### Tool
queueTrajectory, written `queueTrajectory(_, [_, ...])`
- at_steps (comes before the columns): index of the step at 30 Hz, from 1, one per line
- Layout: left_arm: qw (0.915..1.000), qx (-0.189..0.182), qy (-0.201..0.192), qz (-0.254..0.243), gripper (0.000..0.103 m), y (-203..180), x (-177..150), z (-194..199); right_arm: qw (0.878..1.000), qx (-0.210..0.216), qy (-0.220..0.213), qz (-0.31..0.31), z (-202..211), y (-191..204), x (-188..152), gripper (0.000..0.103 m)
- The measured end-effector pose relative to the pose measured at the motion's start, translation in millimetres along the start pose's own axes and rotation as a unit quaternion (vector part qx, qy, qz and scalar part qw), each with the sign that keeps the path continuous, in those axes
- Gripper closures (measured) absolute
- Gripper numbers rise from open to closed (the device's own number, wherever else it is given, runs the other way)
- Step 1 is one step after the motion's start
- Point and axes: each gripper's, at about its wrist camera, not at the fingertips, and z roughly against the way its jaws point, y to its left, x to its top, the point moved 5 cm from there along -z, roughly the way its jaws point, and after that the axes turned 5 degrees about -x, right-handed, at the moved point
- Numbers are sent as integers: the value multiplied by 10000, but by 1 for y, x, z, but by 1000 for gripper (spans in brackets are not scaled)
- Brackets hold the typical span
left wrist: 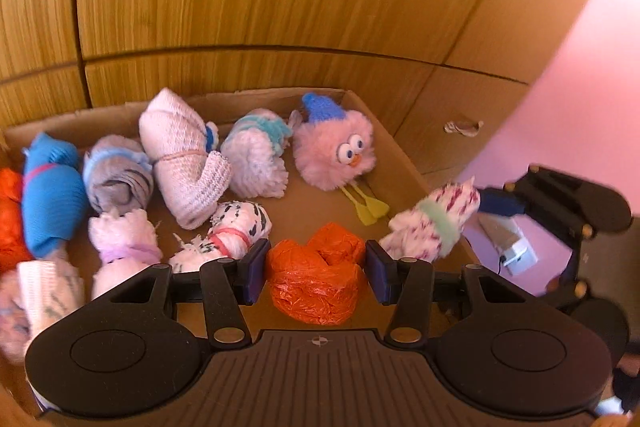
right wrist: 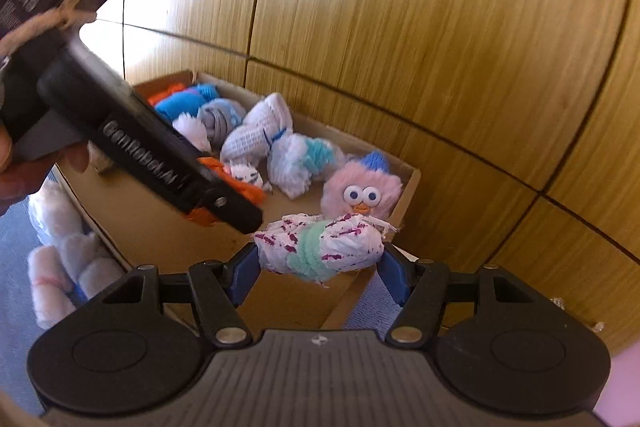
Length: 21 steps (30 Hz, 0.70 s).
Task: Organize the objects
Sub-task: 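Carry both bundles into the box, set them down, open both tools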
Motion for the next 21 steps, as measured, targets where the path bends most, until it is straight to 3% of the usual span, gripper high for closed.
queueTrajectory(5, [9996, 47, 71, 255, 46, 6, 6, -16, 9999, -72, -21, 103, -5, -3, 4, 40])
queueTrajectory(11, [9993, 65, -4, 364, 46, 9, 2, -18, 9979, -102, 10, 633, -9, 12, 4, 45])
queueTrajectory(21, [9993, 87, -76, 368, 41, 6, 3, -21, 9975, -42, 219, 667, -16, 14, 2, 52])
